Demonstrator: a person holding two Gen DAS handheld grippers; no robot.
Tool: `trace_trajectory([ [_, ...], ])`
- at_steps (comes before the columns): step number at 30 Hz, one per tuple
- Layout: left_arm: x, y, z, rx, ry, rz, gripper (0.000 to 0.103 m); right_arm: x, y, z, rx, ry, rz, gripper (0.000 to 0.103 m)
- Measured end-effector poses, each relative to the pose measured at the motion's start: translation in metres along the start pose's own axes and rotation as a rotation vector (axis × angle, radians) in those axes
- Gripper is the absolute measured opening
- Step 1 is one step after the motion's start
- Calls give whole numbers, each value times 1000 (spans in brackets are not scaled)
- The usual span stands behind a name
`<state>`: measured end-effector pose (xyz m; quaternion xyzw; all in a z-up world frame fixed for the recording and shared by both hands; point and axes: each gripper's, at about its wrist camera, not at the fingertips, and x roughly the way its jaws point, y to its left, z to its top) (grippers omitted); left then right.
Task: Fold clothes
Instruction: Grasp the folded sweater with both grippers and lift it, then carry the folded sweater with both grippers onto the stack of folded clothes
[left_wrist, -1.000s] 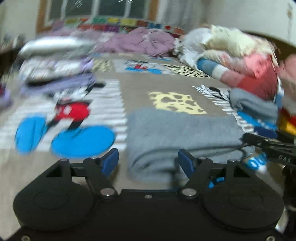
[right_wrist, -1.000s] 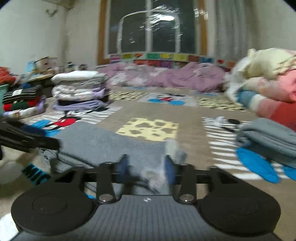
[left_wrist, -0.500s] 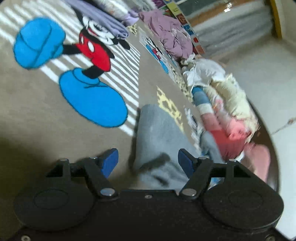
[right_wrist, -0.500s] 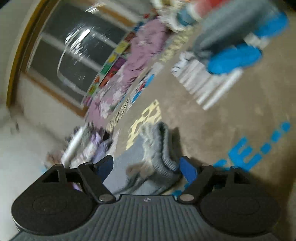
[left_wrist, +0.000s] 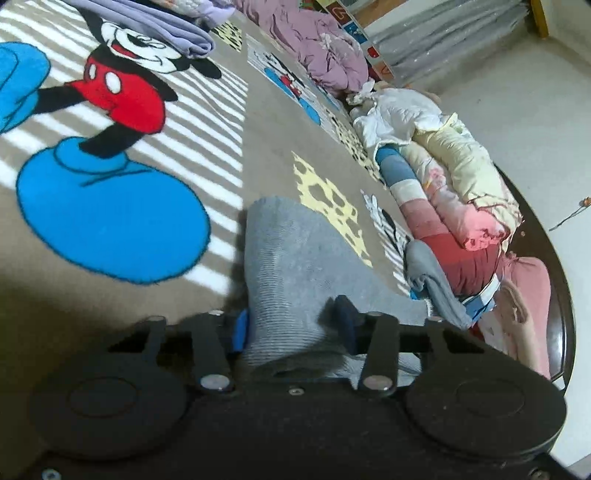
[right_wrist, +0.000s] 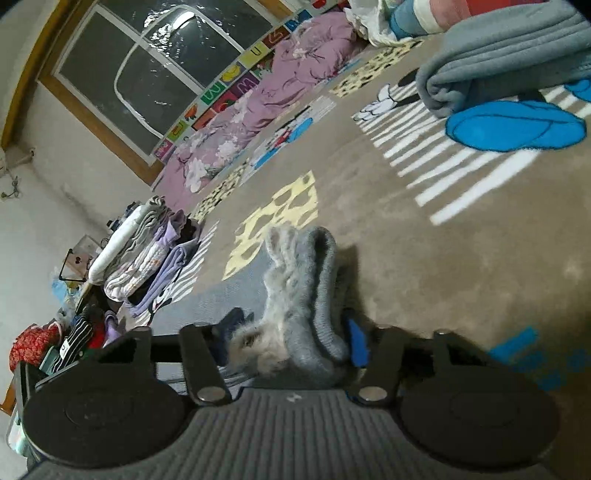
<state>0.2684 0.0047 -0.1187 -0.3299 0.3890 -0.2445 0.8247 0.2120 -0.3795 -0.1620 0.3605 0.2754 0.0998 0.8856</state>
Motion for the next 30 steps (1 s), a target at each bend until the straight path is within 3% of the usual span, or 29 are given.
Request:
trace_trajectory([
  [5,-14,1,12,-18,-38,-57,35,-9,7,4,33,-54,67,49],
  [11,-45,8,36,-41,-137,-86,35,1,40,24,14,-67,159,49],
  [22,-113,51,82,-146,-350,-85,35,68,121,32,-53,-10,304,49],
  [30,-136,98,96,-236,-421,-32,35,127,170,22,-52,68,352,48],
])
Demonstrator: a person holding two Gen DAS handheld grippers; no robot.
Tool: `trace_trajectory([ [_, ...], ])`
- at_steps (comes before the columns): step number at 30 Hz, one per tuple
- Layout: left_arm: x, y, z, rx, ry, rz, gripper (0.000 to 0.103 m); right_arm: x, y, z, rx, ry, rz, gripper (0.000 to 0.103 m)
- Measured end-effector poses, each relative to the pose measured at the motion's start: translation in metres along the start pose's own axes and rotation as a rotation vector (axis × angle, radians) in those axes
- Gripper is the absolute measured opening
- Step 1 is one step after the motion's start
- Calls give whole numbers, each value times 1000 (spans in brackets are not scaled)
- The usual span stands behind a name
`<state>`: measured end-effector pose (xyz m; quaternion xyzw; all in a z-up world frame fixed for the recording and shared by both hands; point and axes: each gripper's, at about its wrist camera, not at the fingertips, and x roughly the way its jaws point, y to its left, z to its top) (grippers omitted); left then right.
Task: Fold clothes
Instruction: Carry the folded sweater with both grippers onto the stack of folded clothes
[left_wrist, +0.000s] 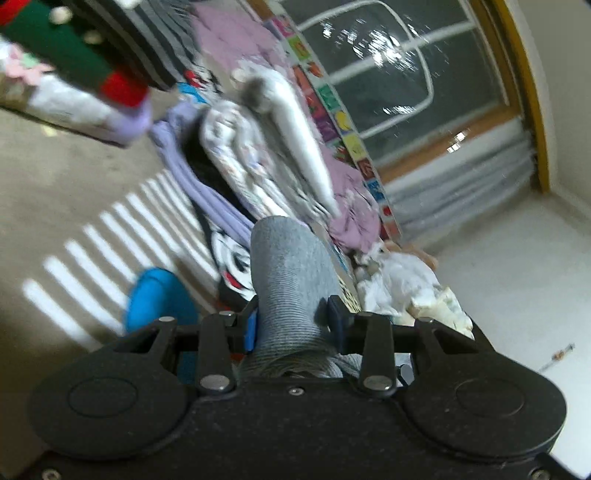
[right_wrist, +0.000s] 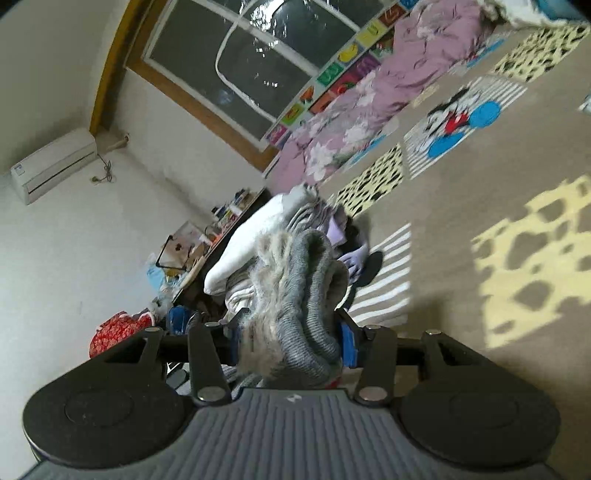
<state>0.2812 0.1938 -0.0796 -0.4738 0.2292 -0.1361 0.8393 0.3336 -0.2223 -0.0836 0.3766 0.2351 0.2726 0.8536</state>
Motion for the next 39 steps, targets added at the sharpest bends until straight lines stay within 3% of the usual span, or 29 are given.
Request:
trace_trajectory([
  [4,7,34,3,-62,16,92,35,33,-5,-9,21,60,-26,48],
  [6,12,48,2,-97,43,152,35,51,-19,-19,36,113,-81,48],
  [8,15,54,2,-110,64,178,40,67,-35,-32,36,170,-148,48],
  [11,14,50,6,-109,101,157,53,65,-44,-35,70,170,-120,48],
  [13,11,49,6,-108,104,159,53,61,-41,-32,87,179,-103,59],
  [16,12,42,0,-47,91,194,43,58,-38,-34,88,180,-117,55],
  [20,5,31,1,-13,39,141,35,58,-26,-36,13,177,-149,49],
  [27,-5,-1,30,-7,-44,25,35,53,-1,-2,18,109,-32,47],
  [30,1,-21,59,-13,-80,-19,35,65,19,25,9,79,19,47],
  [39,67,-61,149,12,-154,-91,35,126,55,111,63,-35,122,47],
])
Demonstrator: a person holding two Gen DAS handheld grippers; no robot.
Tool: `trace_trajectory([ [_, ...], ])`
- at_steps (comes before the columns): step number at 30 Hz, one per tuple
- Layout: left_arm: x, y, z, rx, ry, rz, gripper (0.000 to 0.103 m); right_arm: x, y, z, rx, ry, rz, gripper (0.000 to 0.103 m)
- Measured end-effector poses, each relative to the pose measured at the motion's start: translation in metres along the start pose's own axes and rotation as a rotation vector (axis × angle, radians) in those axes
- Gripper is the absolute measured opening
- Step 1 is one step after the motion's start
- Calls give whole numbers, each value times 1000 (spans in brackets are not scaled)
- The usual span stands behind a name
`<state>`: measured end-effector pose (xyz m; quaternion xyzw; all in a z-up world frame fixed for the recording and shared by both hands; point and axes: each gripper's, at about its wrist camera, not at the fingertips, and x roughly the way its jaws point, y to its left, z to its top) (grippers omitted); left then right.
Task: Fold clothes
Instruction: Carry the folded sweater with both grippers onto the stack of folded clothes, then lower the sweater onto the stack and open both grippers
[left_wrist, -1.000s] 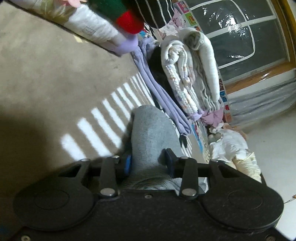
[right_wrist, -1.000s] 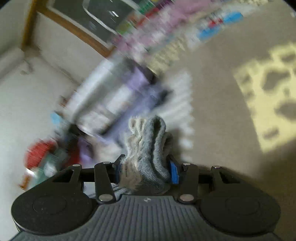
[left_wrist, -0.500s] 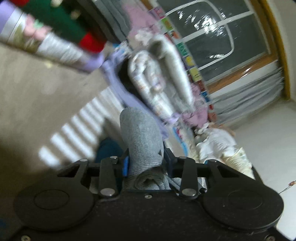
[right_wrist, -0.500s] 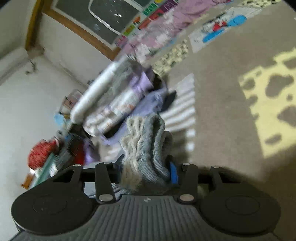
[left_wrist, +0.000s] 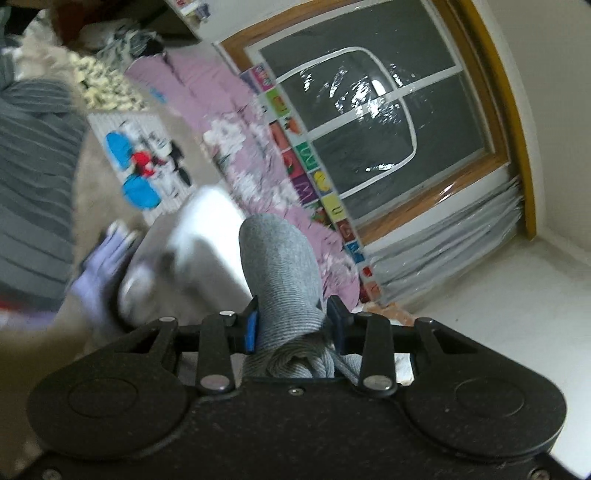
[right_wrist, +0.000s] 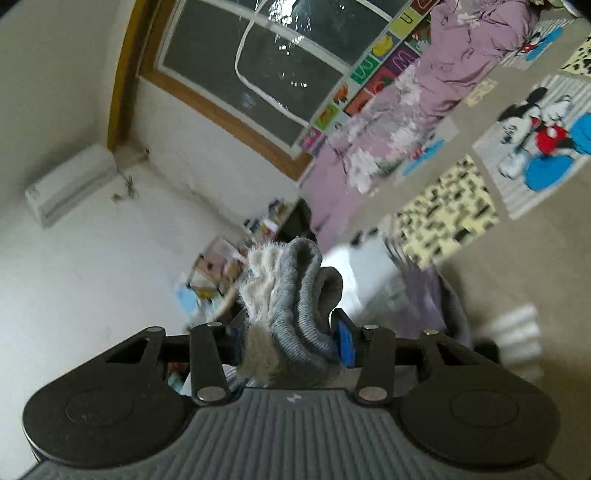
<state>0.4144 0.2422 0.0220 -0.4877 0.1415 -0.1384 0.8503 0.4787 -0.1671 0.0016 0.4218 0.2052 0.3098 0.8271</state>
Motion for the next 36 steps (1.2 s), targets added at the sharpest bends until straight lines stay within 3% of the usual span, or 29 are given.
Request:
trace_trajectory([
  [12,67,41,61,-7,-57,-27,35,93,-27,43,51,-76,25,46],
  [16,81,70,56,-49,-22,77,34,118,-55,38,109,-62,-15,46],
  [19,84,87,48,-54,-8,182,33,131,-78,25,132,-21,-110,46],
  [23,84,83,46,-33,-8,219,34,139,-90,13,139,5,-152,46],
  [25,85,80,48,-33,7,234,41,140,-87,13,128,8,-171,46],
  [28,74,68,54,-32,20,296,72,136,-71,20,75,14,-208,52],
  [30,57,51,52,26,-16,316,75,122,-52,26,3,-27,-221,54],
  [32,41,34,49,99,-35,323,77,108,-33,31,-77,-58,-241,61],
  [34,31,15,41,187,-18,342,82,96,-12,33,-161,-49,-274,68],
  [35,27,6,37,228,-5,351,86,90,-4,33,-189,-37,-290,71],
  [36,23,-2,32,266,9,361,88,85,4,33,-216,-26,-306,82],
])
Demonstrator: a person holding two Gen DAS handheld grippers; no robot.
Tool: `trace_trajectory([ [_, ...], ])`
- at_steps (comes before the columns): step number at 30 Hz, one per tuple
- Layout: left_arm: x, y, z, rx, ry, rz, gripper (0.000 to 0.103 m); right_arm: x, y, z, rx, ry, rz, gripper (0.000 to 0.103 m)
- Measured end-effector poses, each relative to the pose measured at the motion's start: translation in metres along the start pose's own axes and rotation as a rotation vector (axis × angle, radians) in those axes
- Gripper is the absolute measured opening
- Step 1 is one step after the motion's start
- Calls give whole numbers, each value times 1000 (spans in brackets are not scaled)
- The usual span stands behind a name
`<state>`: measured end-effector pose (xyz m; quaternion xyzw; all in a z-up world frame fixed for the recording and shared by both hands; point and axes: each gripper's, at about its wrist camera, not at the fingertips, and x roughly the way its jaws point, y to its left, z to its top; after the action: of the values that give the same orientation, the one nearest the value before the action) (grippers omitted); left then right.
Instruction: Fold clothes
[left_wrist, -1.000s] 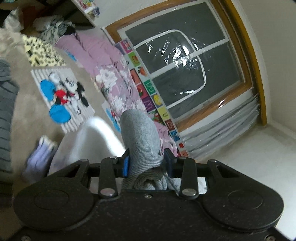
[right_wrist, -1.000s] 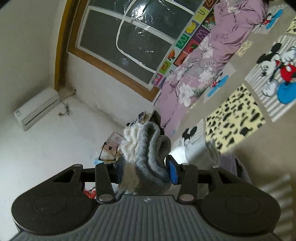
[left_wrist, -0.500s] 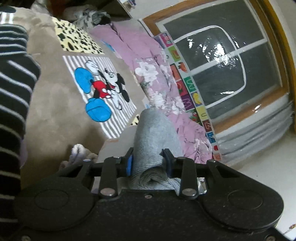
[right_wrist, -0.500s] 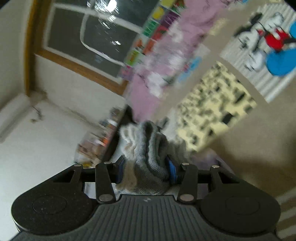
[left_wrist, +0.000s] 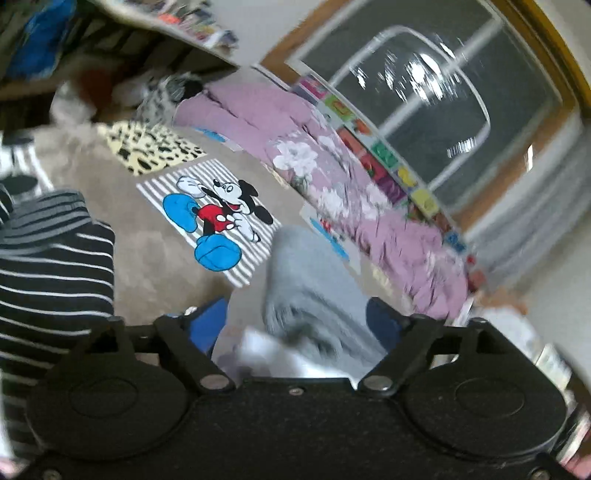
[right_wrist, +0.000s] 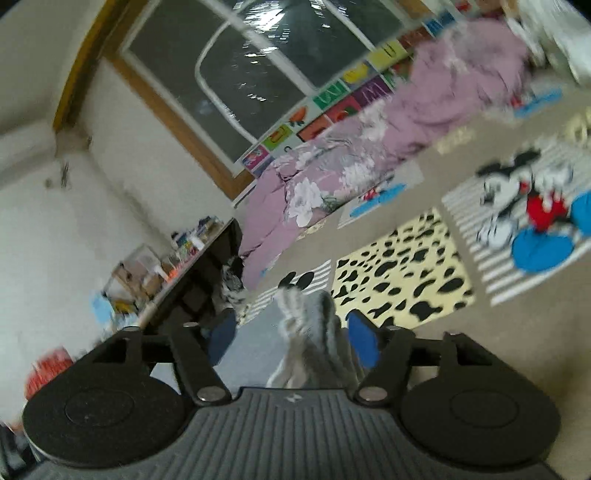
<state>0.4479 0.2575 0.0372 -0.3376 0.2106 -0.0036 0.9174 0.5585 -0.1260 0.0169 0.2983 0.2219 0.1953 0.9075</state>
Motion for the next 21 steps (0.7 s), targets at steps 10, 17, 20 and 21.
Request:
trace_trajectory([
  [10,-51,-73,-41,391,28,220,103,-74,76,-5,-288,148,-119,103],
  [17,-81,-101,-51,462,24,285,103,-112,114,-17,-361,213,-168,103],
  [20,-96,-107,-55,498,-2,308,103,-126,127,-21,-391,224,-195,103],
  [21,-100,-109,-57,512,-2,302,103,-130,131,-22,-399,225,-203,103],
])
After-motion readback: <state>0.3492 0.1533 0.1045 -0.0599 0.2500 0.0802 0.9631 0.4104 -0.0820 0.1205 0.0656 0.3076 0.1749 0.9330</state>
